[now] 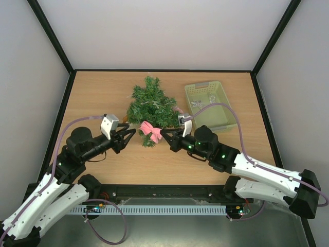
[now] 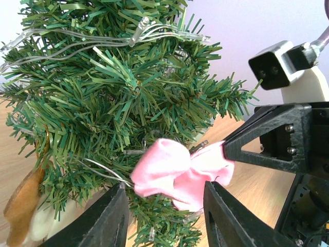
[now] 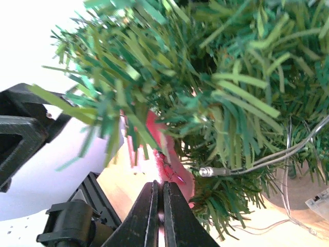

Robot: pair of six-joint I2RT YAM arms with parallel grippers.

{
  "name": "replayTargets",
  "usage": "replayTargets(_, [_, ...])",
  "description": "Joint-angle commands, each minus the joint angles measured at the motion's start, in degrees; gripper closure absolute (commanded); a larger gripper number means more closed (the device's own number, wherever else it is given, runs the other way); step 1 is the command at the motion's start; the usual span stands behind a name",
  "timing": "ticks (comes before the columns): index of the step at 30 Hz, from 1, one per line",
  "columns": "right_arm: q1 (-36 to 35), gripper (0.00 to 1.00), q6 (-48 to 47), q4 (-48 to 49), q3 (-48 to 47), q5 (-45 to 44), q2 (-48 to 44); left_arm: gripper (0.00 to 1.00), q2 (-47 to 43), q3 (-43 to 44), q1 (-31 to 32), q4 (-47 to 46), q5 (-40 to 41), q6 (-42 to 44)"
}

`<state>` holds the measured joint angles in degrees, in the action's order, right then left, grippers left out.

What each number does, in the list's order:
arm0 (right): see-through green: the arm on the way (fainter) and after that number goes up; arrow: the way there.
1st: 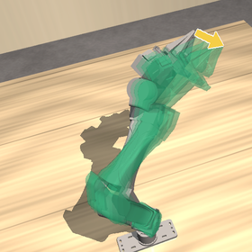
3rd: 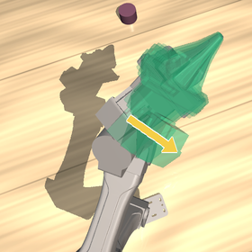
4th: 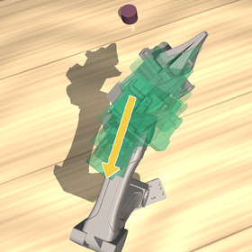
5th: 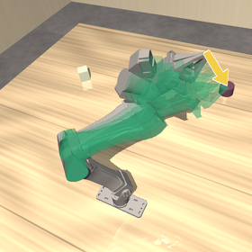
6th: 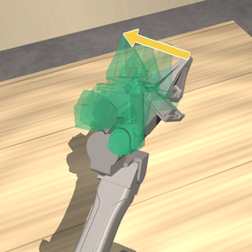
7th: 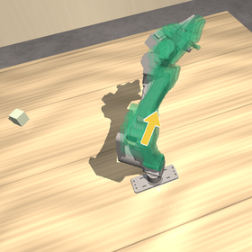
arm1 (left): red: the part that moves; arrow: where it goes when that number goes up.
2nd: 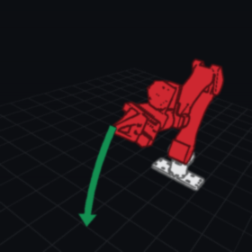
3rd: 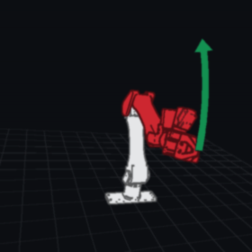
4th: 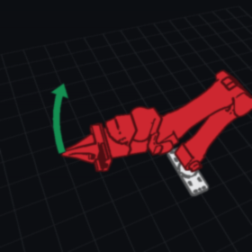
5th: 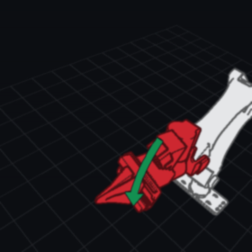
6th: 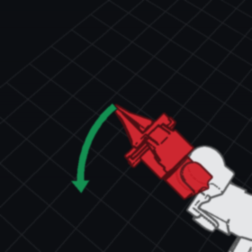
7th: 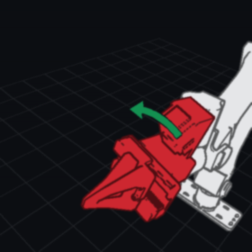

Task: Decorate the small christmas tree
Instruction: Adjust the decoration item on the Christmas tree.

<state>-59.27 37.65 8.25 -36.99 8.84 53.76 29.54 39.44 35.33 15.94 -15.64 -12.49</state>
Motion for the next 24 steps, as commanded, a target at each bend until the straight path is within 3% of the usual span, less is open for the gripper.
replayTargets(1, [-0.32, 0.98, -2.51, -0.72, -3.23, -0.13, -3.20, 0.56, 0.00, 0.99, -0.26, -0.75, 0.21, -0.34])
replayTargets(10, [-0.26, 0.98, -7.13, -4.63, -7.31, 9.07, -6.60, 0.50, -0.99, 4.46, -0.24, 1.29, -1.40, -1.50])
replayTargets(16, [-0.32, 0.98, -3.82, 1.04, -7.39, 18.52, -6.21, 0.44, -4.19, 1.40, -0.22, -0.90, -7.63, -0.96])
replayTargets(24, [-0.32, 0.98, 0.08, 7.68, -5.19, 26.17, -5.76, 0.43, -5.90, -2.75, -0.25, -4.82, -14.45, 0.77])
